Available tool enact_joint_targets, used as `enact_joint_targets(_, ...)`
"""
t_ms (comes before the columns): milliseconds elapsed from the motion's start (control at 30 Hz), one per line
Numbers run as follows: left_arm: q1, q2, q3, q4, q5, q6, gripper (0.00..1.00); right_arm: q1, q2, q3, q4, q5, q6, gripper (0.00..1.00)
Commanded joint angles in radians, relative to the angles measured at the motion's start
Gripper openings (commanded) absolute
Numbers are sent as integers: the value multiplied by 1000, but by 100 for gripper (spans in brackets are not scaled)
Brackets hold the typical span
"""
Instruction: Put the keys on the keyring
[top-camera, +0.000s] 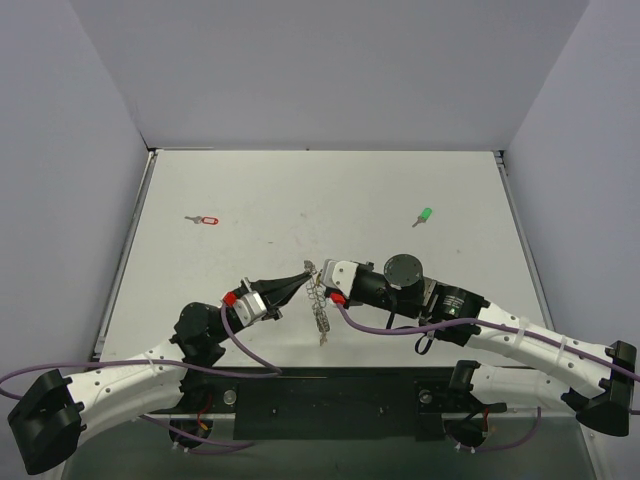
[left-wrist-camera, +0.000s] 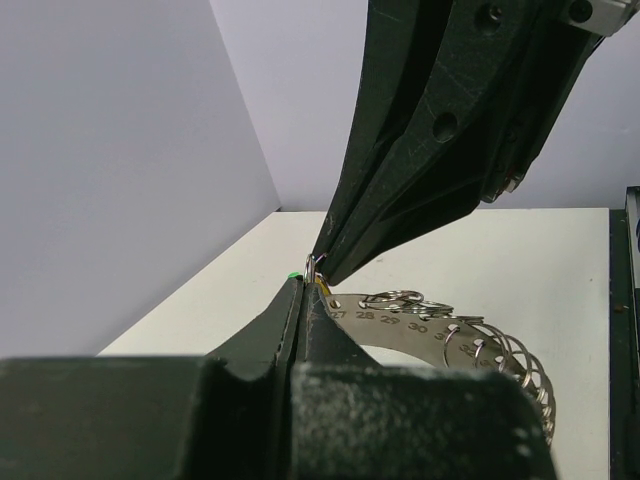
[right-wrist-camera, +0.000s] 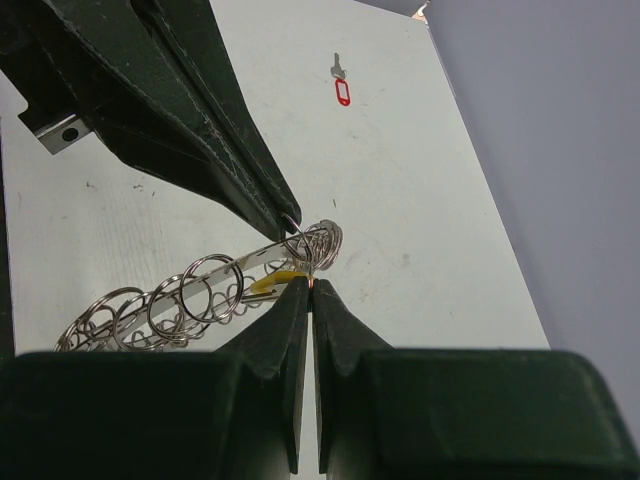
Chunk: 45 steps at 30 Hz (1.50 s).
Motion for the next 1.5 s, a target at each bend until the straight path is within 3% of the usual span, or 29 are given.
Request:
enact_joint_targets(0, -5, -9, 14, 90, -3, -3, 0, 1, -22, 0, 50, 3, 16, 0)
enact_joint_targets(1467, 11, -3, 16, 76, 20, 16, 0, -19, -44, 2, 27, -30, 85, 0)
